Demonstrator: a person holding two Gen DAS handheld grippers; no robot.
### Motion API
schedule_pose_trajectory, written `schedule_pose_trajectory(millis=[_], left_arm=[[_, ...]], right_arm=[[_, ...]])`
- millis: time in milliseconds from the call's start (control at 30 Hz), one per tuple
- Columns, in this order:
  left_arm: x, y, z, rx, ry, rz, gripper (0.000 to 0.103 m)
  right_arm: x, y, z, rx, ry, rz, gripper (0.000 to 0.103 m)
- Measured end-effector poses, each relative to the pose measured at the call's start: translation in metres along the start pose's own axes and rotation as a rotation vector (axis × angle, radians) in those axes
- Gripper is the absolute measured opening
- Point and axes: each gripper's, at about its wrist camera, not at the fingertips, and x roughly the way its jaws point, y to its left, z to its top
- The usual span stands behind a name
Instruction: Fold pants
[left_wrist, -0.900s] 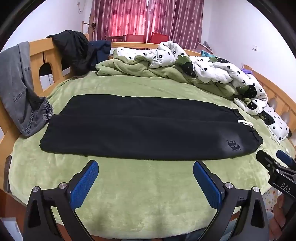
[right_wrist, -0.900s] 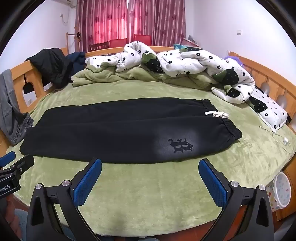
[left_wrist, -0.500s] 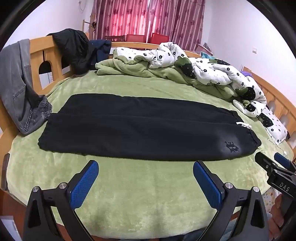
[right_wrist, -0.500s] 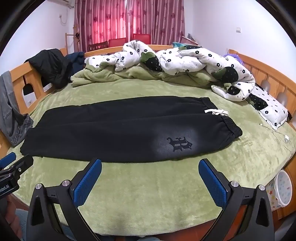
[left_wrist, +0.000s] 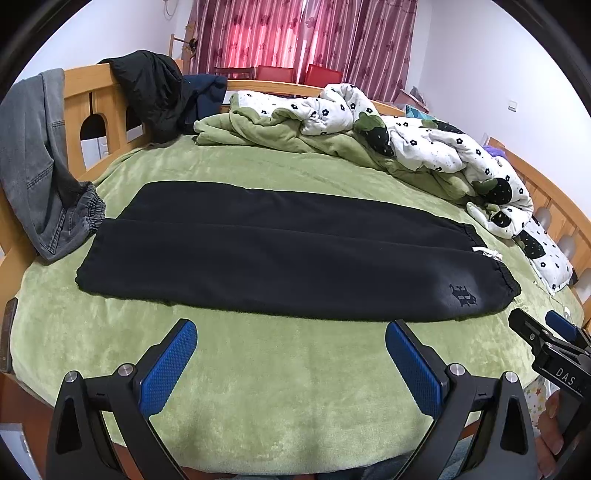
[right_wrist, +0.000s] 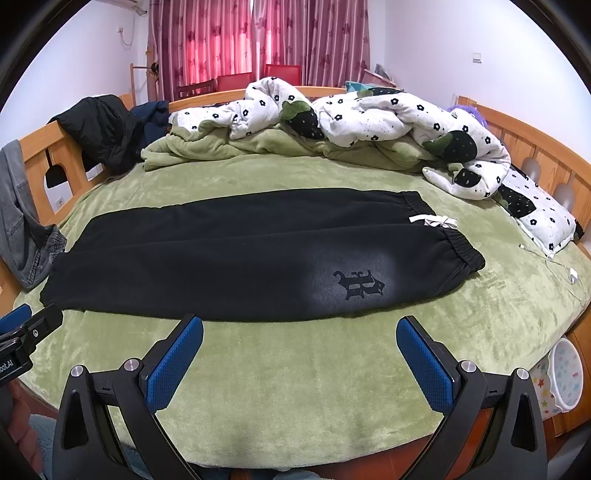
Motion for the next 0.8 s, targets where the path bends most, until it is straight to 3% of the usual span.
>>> schedule_pose_trajectory(millis=[800], left_arm=[[0.0003,0.0012,-0.0009,-0.004,0.002,0.002,0.102]], right_arm=[[0.0005,0.0015,-0.0024,0.001,0.005,0.001,0.103]])
